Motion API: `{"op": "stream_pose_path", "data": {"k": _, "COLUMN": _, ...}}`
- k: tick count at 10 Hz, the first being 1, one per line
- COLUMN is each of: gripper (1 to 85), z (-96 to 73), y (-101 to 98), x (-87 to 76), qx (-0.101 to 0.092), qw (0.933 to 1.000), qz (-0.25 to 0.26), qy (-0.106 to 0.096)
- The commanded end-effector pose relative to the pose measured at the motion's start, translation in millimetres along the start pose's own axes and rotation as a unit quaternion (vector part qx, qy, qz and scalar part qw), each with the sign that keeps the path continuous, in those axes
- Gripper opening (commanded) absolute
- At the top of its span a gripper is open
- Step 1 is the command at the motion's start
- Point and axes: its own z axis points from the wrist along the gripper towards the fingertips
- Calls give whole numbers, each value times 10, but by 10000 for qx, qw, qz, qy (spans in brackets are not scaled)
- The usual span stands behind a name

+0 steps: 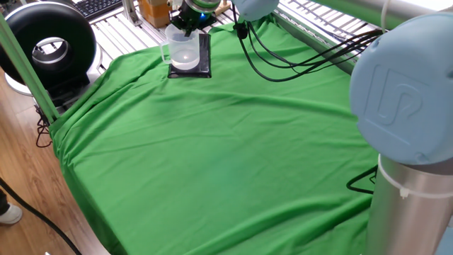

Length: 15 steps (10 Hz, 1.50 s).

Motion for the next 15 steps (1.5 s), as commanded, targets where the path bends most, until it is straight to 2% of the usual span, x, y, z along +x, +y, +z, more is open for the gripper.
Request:
{"op": "stream_pose_path", "data": {"k": 1, "gripper": 13, "z": -52, "y": 36, "x": 49, "qx": -39, "qw": 9998, "qz": 146, "qy": 97}}
{"op": "stream_pose_path", "data": {"k": 4, "gripper": 13, "z": -114, "y": 24, "x": 67, "qx": -93, "qw": 9997, "qz": 159, "qy": 168}}
{"op": "stream_pose_path", "data": {"k": 7, "gripper": 13, "z": -223, "y": 13, "x": 306, "qx": -3, "qw": 9979, "qz": 353, "qy": 548}}
{"op": "stream_pose_path", "data": {"k": 8, "gripper": 13, "z": -255, "y": 7, "x": 344, "qx": 6, "qw": 9974, "qz": 393, "qy": 605}}
{"op": "stream_pose_path", "data": {"k": 11, "gripper": 13, "z": -344, "y": 11, "x": 393, "qx": -11, "qw": 9969, "qz": 447, "qy": 642}}
{"op": "stream_pose_path", "data": {"k": 15, "gripper": 13, "z": -610, "y": 4, "x": 829, "qx": 74, "qw": 9899, "qz": 839, "qy": 1142}}
